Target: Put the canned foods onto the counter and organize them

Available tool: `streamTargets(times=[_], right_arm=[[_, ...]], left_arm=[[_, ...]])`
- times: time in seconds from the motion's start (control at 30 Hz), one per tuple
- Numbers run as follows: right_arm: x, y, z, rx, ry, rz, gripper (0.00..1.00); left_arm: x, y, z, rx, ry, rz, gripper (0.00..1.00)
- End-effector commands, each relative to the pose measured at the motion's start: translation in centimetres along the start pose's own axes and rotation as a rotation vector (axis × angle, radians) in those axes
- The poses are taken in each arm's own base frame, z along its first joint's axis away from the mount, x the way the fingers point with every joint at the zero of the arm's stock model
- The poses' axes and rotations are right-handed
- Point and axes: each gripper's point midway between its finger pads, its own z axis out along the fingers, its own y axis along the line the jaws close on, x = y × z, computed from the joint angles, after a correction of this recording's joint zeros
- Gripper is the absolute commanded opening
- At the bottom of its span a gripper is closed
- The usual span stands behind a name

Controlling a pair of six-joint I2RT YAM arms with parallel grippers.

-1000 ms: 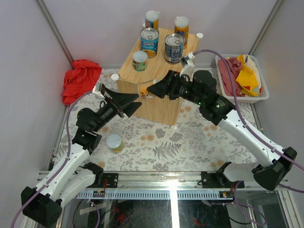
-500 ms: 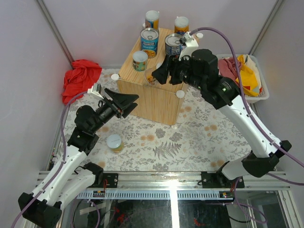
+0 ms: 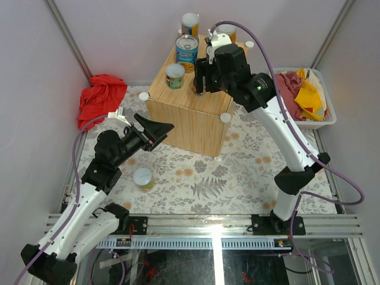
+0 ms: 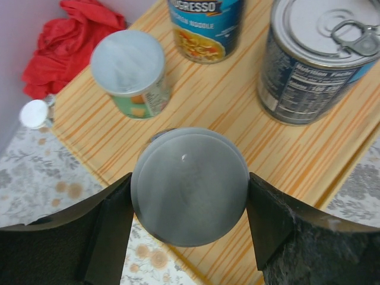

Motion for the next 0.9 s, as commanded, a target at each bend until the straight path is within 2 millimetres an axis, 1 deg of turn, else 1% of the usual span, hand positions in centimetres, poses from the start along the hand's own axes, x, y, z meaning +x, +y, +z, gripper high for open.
streamTargets(times=[0.0,0.27,0.37,0.5,0.63,0.73,0.87], right_arm=[[-3.9,-2.2,-1.9,0.107,-0.107,-0.054,0.22],[-3.5,-4.1,-0.7,0.222,-0.081,-0.115,0.22],[-3.3,-4.3,-0.3,0.240,-0.070,-0.129,0.22],[-2.5,-4.5,0.4,0.250,-0.042,-0.143,0.23],[-2.1,-5.3,0.8,0.301,-0.029,-0.158,0.24],[-1.8,-5.6,1.2,0.318,-0.017,-0.169,0.24],[-1.4,-5.9,1.6,0.326,0.000,-0.170,0.25]], left_arm=[[-0.9,-0.5,-0.6,-0.020,-0.028,0.083,0.94],[-1.1,1.5,-1.0,-0.134,-0.032,0.140,0.94],[-1.4,2.5,-1.3,-0.202,-0.034,0.164,0.94],[-1.7,4.1,-1.8,-0.292,-0.043,0.182,0.95],[-2.1,5.5,-2.4,-0.375,-0.057,0.203,0.95],[-2.3,6.3,-2.9,-0.417,-0.070,0.217,0.96],[-2.4,6.8,-3.2,-0.445,-0.072,0.227,0.96]])
